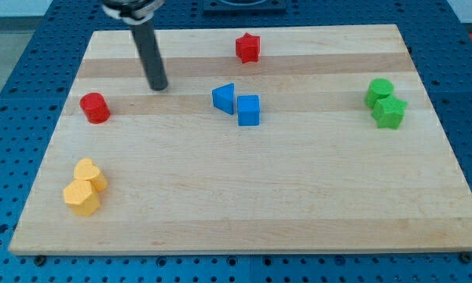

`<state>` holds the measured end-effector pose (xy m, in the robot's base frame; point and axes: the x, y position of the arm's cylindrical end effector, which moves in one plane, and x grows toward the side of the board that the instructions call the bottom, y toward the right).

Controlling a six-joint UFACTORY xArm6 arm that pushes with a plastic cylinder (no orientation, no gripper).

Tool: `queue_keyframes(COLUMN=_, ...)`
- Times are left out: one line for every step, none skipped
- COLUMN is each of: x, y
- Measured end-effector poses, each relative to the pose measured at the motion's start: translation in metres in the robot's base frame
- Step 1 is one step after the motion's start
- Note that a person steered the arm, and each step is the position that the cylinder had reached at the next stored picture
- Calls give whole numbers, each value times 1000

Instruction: Push the red star above the triangle

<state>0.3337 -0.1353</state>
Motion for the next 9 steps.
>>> queue_keyframes(x=-13, y=58)
queue_keyframes(x=-16, y=127)
queue_keyframes(x=-32, y=178)
queue_keyframes(x=-61, y=207)
queue_keyframes(x=-86, y=209)
queue_keyframes(x=-99, y=200)
queue_keyframes(x=-99, y=172)
queue_keyframes(x=-99, y=150)
queue_keyframes(x=-94, y=132)
